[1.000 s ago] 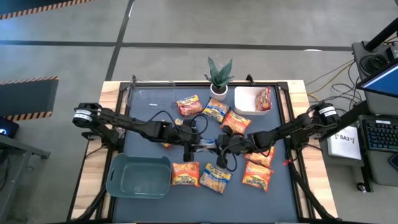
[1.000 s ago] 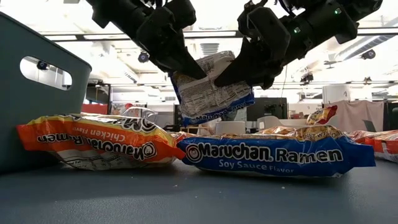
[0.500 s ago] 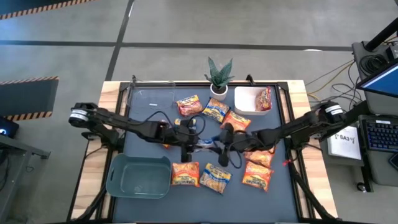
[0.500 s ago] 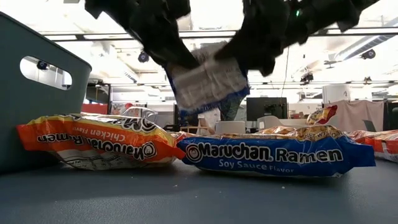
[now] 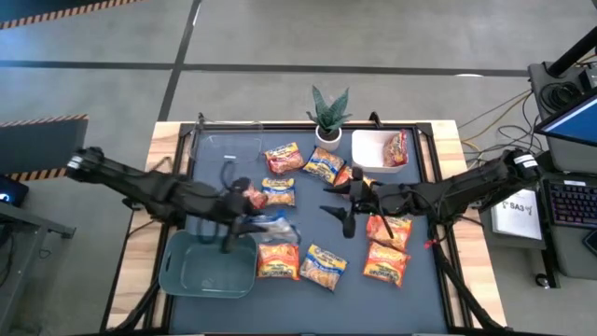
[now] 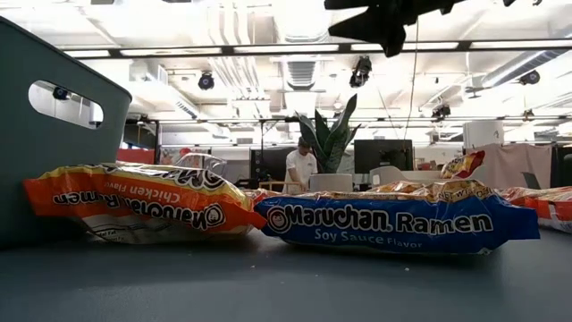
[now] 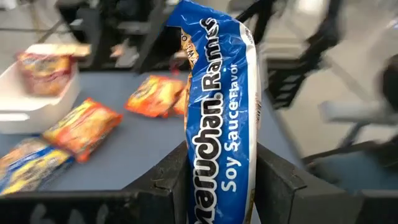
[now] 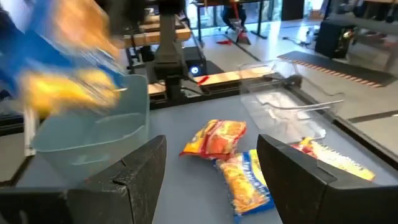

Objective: Sort Maruchan noodles
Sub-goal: Put the blue noodle pack into the blue bin

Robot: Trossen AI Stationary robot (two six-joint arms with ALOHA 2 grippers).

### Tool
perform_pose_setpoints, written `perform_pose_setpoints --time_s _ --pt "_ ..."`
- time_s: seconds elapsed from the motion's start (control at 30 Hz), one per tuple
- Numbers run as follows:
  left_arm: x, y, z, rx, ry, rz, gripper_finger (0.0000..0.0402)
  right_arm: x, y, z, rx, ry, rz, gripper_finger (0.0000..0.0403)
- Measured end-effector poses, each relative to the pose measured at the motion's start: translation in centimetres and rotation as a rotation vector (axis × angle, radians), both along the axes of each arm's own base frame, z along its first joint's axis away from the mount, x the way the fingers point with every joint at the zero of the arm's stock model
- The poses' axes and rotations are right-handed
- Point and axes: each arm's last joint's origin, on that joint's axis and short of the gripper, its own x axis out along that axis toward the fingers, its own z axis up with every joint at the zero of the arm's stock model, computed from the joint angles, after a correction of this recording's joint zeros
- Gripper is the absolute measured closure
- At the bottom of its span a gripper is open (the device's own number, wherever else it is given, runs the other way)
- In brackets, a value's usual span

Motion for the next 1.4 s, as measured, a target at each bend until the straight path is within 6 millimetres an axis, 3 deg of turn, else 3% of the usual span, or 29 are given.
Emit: perform_pose_setpoints --time_s 0.17,0.33,0.43,0.6,0.7,0.87,1.03,1.4 --pt "-3.3 0.3 1.1 -0.155 0.039 0.019 0.0287 0.0 -0.1 -0.1 -0.024 0.009 -0.035 0.0165" --pt "-6.2 1.3 -0.8 -0.442 0.373 0.26 0.0287 0.2 -0.2 -0.4 -0.028 0.022 -0.044 0.0161" --pt "-6.9 1.0 -2.1 -0.551 0.57 0.359 0.0287 0.3 -0.5 -0.5 -0.028 0.025 -0.056 0.0161" --pt "-6.3 -0.5 -3.3 -0.662 0.83 0.293 0.0287 0.5 -1.2 -0.7 -0.03 0.033 -0.081 0.016" --pt "-6.5 -1.3 -3.5 -0.637 1.029 0.323 0.0287 0.6 -1.4 -0.8 -0.03 0.037 -0.09 0.0159" --pt "-8.0 -1.3 -3.1 -0.462 1.358 0.537 0.0287 0.8 -1.4 -1.1 -0.033 0.052 -0.092 0.0158" --pt "-6.9 -2.1 -3.7 -0.433 1.428 0.524 0.0287 1.0 -1.4 -1.6 -0.038 0.076 -0.091 0.0158" --pt "-4.3 -3.6 -7.5 -0.405 1.664 0.639 0.0287 1.2 -1.4 -2.2 -0.061 0.105 -0.085 0.0158"
